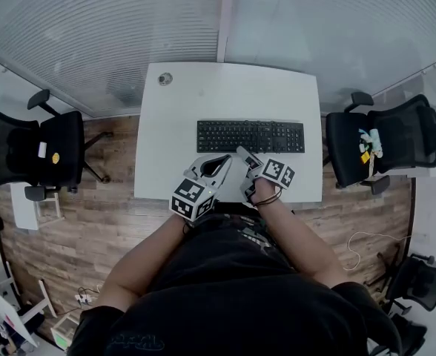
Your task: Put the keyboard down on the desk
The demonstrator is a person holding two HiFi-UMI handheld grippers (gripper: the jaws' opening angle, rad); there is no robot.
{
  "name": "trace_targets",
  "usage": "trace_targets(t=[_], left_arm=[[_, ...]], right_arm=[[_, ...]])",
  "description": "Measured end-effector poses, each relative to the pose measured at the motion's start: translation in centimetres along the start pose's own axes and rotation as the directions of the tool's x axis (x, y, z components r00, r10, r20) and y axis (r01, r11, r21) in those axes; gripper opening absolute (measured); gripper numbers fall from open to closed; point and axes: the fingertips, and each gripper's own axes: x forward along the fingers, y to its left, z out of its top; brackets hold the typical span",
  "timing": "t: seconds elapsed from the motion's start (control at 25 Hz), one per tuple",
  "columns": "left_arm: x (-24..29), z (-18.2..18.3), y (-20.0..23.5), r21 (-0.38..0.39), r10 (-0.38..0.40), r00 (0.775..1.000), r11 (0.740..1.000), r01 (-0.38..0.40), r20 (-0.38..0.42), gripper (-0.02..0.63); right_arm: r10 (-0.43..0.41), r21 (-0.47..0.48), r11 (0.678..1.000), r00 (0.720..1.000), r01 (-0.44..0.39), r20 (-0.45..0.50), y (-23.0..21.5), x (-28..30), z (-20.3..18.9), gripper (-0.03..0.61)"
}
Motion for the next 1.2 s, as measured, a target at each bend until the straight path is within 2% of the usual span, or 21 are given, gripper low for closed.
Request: trace_targets(t=[0.08,0.16,0.28,0.44,0.56,0.72,0.8,0.92,1.2], left_arm=[[-0.5,0.2,-0.1,0.006,-0.003,1.0,1.0,0.002,0.009,0.015],[-1.0,0.4,-0.2,0.013,-0.004,1.0,1.0,0.004,0.018,0.015],[-1.9,0.6,-0.2,0.021,0.0,1.0,1.0,0.0,0.03,0.015],[-3.2,0.9,0.0,0.027,0.003,0.999,1.0,-0.004,0.046,0.015],[-4.3,1.1,0.0,0.025,-0.004,0.998,1.0,0.003,0.067,0.015],[-5.7,1.4,0.2,0.031,-0.002,0.997,1.0,-0.001,0.082,0.015],[-6.3,1.3,0.3,0.028,-0.009,0.996,1.0,0.007,0.089,0.015],[-7.2,1.3,1.0,0.015,-0.001,0.995,1.0,-0.001,0.103,0.015],[-8.4,1.8,0.9,0.021,-0.007,0.991,1.0,0.004,0.136,0.015]], right_arm=[[0.031,-0.116,0.993,0.999,-0.028,0.027,2.3,-0.7,0.4,0.288],[0.069,-0.237,0.97,0.996,-0.053,0.059,4.9,-1.6,0.9,0.234],[0.116,-0.379,0.922,0.989,-0.074,0.087,8.2,-2.9,1.0,0.169],[0.163,-0.51,0.855,0.982,-0.093,0.095,11.1,-4.5,0.3,0.094],[0.204,-0.593,0.797,0.976,-0.117,0.081,13.1,-5.7,-0.6,0.045],[0.26,-0.713,0.688,0.963,-0.137,0.066,16.1,-7.2,-2.1,0.023],[0.284,-0.743,0.654,0.957,-0.142,0.066,17.4,-7.8,-2.7,0.023],[0.313,-0.75,0.642,0.947,-0.159,0.067,18.8,-8.1,-3.4,0.023],[0.336,-0.812,0.565,0.94,-0.148,0.063,20.6,-8.8,-3.8,0.023]])
